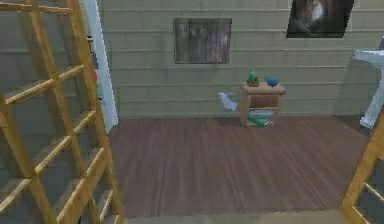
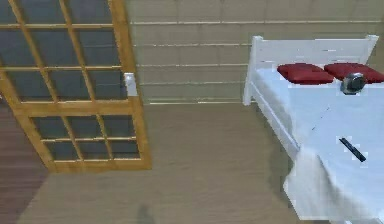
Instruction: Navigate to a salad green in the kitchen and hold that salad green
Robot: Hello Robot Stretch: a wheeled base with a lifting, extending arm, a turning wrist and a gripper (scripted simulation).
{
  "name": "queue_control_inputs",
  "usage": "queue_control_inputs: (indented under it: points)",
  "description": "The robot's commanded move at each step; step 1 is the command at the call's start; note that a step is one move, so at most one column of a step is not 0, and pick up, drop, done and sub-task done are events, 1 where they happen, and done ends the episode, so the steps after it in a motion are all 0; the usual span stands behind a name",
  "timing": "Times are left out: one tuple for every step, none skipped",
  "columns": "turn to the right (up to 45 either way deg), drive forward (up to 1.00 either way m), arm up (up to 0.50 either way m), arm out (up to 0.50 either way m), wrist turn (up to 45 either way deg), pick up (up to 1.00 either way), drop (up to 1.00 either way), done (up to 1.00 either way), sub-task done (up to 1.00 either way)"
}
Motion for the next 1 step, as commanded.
queue_control_inputs:
  points:
    - [0.0,1.00,0.00,0.00,0.0,0.00,0.00,0.00,0.00]
